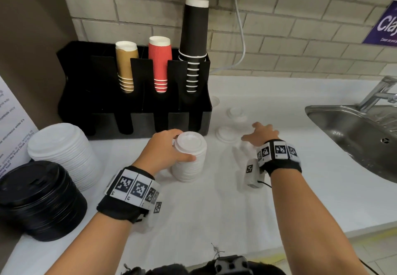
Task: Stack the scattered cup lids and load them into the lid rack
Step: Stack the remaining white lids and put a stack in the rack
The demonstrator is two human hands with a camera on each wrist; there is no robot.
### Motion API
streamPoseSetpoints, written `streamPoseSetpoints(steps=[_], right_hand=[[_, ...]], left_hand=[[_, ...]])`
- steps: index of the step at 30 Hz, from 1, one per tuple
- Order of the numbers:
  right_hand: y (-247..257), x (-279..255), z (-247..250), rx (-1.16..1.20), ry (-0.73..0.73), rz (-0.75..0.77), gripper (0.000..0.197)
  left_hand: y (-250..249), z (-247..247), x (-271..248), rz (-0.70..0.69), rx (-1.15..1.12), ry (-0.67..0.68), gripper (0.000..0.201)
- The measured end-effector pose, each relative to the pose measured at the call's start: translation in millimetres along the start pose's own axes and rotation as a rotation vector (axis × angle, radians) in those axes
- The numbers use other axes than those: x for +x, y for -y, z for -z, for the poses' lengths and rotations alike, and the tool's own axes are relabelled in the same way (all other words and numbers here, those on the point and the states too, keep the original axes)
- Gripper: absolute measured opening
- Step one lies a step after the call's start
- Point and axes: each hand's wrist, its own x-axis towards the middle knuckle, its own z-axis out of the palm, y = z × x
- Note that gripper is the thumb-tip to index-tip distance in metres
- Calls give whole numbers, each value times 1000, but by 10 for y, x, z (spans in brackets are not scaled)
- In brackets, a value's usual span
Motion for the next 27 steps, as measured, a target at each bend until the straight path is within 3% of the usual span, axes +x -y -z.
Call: streamPoseSetpoints(steps=[3,8,13,20,23,27], right_hand=[[-95,70,-1,-71,63,-59,59],[-211,154,2,-172,126,-16,46],[-274,166,-80,-197,46,-59,41],[-301,197,-26,-115,104,15,47],[-198,120,85,55,75,123,47],[83,-176,251,515,142,443,37]], left_hand=[[10,-6,4,10,-23,-5,56],[24,-42,14,28,-60,3,54],[-12,-91,34,46,-61,14,57],[-67,-164,54,55,-45,-13,56],[-96,-197,62,53,-41,-36,56],[-145,-217,81,52,-37,-63,56]])
